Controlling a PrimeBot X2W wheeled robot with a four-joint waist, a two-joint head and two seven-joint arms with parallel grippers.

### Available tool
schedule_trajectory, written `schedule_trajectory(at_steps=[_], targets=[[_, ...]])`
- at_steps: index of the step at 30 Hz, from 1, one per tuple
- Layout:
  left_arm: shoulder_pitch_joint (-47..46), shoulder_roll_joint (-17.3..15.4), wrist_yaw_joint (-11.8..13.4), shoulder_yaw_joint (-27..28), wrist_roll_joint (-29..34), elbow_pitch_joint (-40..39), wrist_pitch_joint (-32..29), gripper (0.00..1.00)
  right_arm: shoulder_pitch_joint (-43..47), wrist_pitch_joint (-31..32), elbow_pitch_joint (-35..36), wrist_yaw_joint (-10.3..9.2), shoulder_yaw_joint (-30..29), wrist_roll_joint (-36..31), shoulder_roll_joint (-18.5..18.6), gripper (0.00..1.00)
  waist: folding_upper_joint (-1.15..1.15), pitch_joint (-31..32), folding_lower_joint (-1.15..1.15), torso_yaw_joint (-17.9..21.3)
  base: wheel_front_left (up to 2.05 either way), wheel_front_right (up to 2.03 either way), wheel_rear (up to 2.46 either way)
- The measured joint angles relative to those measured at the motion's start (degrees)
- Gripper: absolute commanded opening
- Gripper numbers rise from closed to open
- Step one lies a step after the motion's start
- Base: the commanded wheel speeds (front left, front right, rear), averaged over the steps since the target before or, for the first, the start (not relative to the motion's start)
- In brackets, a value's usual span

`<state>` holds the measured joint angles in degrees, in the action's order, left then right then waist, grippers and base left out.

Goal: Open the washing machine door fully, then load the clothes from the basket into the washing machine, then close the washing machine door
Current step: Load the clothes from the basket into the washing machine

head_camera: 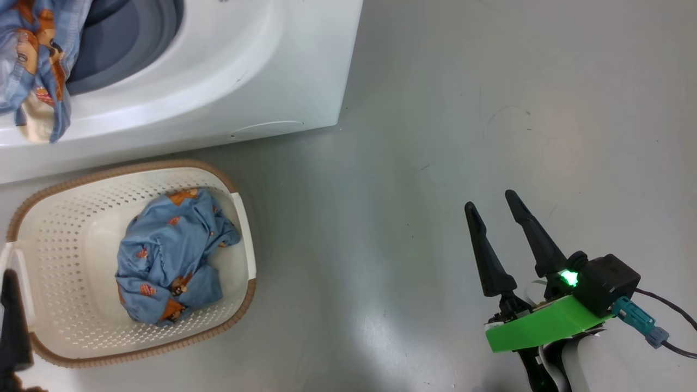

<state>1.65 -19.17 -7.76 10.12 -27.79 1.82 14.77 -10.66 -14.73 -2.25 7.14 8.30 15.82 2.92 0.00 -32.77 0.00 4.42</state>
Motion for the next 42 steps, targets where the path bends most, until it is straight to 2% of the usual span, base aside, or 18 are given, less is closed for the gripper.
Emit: schedule_trajectory(at_steps=[12,19,25,32,42], targets=[[1.88,0.45,0.00,-0.49,0.01,0.75,-0.01,1.00,-0.01,0.00,-0.14,0.00,-0.08,-0.01,0.01,1.00,0.00,0.17,0.00,-0.09,0.00,0.00,0.00],[-0.26,-0.04,0.00,-3.57,-1.09,0.78,-0.01,1.00,-0.03,0.00,-0.27,0.00,-0.01,0.00,0.01,1.00,0.00,0.29,0.00,-0.01,0.00,0.00,0.00],[-6.29,-2.66,0.00,-5.53,-2.52,0.86,-0.05,1.00,-0.07,0.00,-0.33,0.00,0.15,0.01,0.01,1.00,0.00,0.37,0.00,0.42,0.00,0.00,0.00],[-15.39,-6.35,0.00,-10.51,-2.67,2.44,-0.05,1.00,-0.15,0.00,-0.27,0.00,0.36,0.31,0.01,1.00,0.00,0.51,0.00,1.40,0.00,0.00,0.00],[-26.59,-12.09,0.00,-16.62,-5.25,11.87,-1.19,1.00,-0.14,0.00,-0.14,0.00,0.62,0.45,0.00,1.00,0.00,0.25,0.00,2.55,0.00,0.00,0.00]])
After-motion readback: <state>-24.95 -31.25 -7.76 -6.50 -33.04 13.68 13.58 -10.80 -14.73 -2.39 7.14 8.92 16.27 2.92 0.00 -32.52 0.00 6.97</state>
